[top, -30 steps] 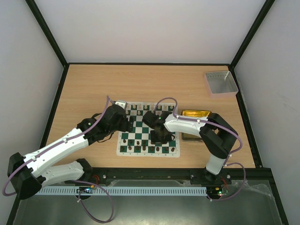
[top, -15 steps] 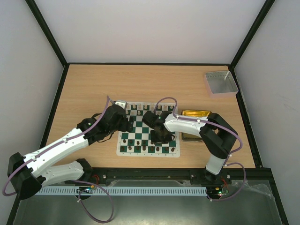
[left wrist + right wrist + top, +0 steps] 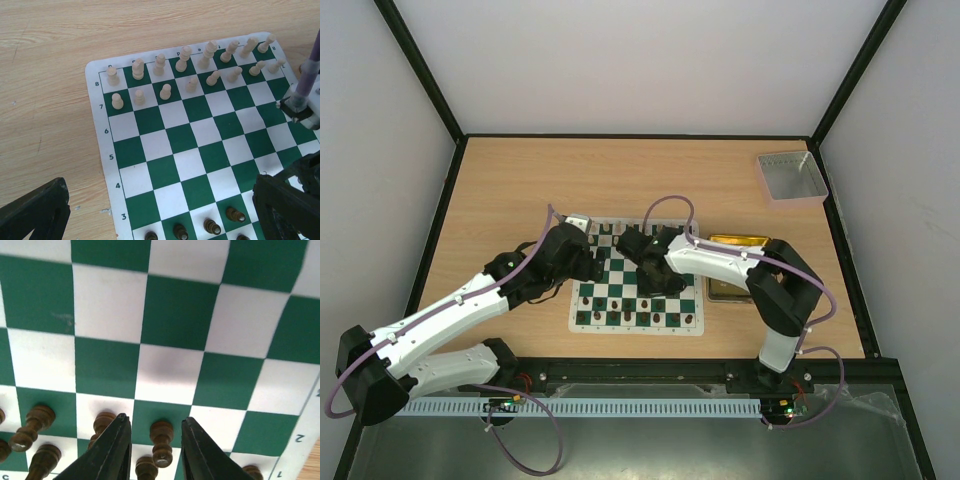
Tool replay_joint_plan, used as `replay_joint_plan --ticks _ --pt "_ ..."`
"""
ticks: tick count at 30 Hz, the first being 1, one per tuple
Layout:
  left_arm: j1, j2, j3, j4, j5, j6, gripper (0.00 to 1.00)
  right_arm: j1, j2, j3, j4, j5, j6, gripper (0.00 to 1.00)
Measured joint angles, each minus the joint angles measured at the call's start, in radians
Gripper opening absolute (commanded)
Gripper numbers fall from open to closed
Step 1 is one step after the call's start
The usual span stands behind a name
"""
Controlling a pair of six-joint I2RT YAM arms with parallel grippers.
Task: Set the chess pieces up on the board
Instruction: Place the chess piece on the chessboard, then pick up the chess piece from the storage box.
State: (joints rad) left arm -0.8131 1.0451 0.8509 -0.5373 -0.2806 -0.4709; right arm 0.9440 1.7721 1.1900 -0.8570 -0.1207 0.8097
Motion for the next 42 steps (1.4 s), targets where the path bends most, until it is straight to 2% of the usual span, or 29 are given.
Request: replay_joint_plan --ticks 4,7,10,15,22,27,42 --pt "0.0 0.0 0.0 0.0 0.0 0.0 0.99 -0.023 0.0 0.042 -0.036 0.056 -0.002 0.3" --pt "0.0 0.0 0.0 0.0 0.0 0.0 0.99 -0.102 -0.031 0.051 -0.056 0.093 -0.001 0.34" --pt "0.0 0.0 0.0 0.0 0.0 0.0 0.99 -0.268 -0.113 0.049 -0.075 0.13 -0.013 0.38" --pt "0.0 0.0 0.0 0.0 0.0 0.0 0.99 -0.595 -0.241 0.005 -0.079 0.147 -0.061 0.39" --pt "0.0 0.004 0.0 0.0 0.004 0.004 0.99 -0.818 -0.233 -0.058 -0.079 0.074 -0.132 0.37" --pt "0.0 0.011 0.0 0.001 0.007 0.007 0.99 -0.905 -0.184 -0.066 -0.054 0.001 -0.148 0.36" --pt "0.005 0.013 -0.001 0.001 0.01 0.011 0.99 -0.961 -0.135 -0.111 0.006 -0.072 -0.155 0.33"
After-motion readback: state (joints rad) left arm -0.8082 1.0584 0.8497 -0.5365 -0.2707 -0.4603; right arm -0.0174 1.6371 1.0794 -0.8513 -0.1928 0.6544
